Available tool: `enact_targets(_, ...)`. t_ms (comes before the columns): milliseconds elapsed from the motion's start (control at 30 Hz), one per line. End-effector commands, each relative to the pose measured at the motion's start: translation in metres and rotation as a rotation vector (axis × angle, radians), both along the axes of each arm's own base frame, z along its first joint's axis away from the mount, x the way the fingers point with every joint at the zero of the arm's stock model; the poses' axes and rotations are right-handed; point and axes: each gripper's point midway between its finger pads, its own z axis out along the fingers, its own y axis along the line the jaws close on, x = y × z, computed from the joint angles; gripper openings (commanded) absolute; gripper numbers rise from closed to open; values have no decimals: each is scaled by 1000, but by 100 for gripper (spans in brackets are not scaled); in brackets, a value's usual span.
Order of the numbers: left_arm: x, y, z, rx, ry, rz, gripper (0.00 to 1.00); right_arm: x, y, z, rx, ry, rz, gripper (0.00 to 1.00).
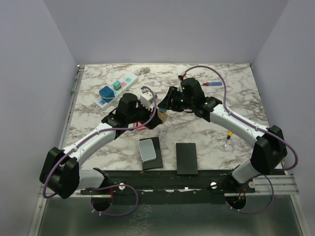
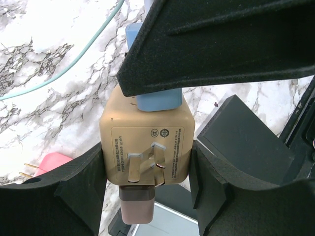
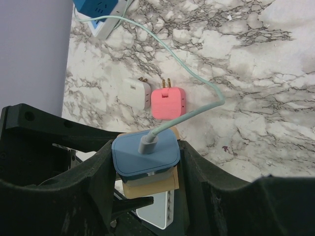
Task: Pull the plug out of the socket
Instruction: Remove the plug from the socket.
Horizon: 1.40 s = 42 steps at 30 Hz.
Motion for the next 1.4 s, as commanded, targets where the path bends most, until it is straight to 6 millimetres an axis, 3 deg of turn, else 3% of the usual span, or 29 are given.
enact_targets(0, -2, 1, 8, 3, -25, -7, 0, 21, -13, 10, -9, -56, -53, 1)
enact_targets(300, 9, 9, -1, 28, 14, 66, 0, 4, -3, 16, 21, -68, -65, 1)
enact_targets(733, 12, 12, 0, 17, 25, 83, 0, -21, 18, 16, 9, -88, -67, 1)
enact_targets(1100, 7, 10, 6, 14, -7, 41, 0, -9, 8, 26, -14, -110, -84, 0)
enact_targets(1367, -5, 3, 16, 3, -56, -34, 0, 13, -10, 13, 29, -53, -84, 0)
